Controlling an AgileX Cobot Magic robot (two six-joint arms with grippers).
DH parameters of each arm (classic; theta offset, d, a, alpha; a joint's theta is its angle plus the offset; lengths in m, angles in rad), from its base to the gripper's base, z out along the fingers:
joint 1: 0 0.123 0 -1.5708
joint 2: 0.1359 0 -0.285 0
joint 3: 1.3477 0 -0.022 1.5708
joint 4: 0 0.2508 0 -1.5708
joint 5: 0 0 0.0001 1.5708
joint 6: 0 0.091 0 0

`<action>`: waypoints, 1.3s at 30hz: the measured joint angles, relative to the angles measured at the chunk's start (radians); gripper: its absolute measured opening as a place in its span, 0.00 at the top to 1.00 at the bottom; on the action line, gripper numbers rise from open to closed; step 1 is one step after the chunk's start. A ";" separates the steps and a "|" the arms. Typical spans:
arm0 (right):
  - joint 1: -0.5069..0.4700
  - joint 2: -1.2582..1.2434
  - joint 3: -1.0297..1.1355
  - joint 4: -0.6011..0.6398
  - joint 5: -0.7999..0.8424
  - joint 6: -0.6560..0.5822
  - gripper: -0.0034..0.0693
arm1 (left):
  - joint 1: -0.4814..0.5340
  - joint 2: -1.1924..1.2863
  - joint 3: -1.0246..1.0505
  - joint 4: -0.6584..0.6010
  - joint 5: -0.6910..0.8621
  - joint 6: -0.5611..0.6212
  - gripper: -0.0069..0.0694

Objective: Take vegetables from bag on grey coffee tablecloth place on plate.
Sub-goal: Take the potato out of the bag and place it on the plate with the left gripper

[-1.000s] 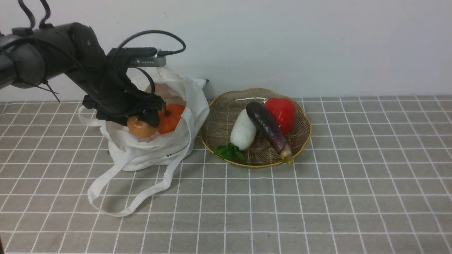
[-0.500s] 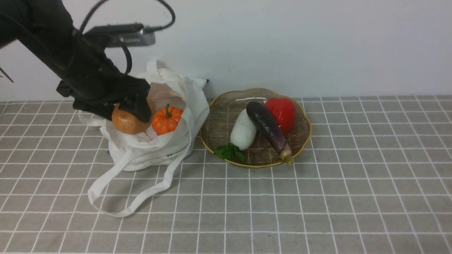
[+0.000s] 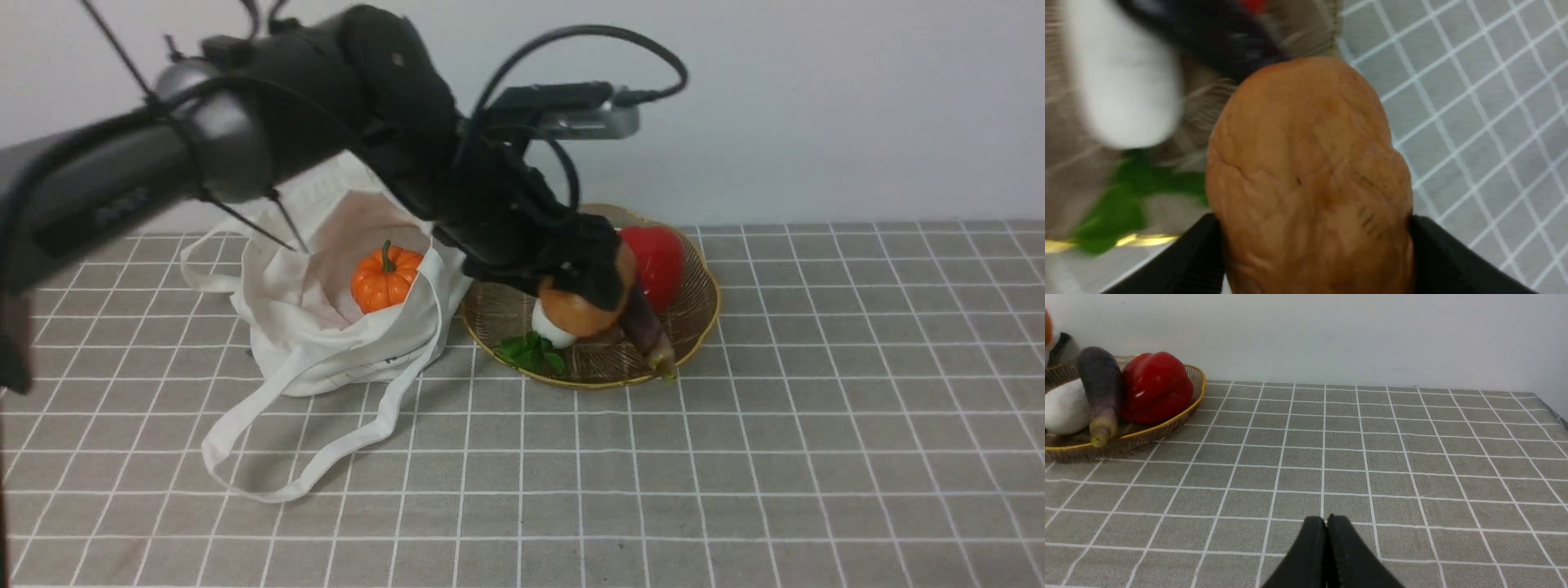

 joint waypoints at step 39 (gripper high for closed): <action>0.000 0.000 0.000 0.000 0.000 0.000 0.97 | -0.028 0.222 -0.137 0.112 -0.177 0.015 0.09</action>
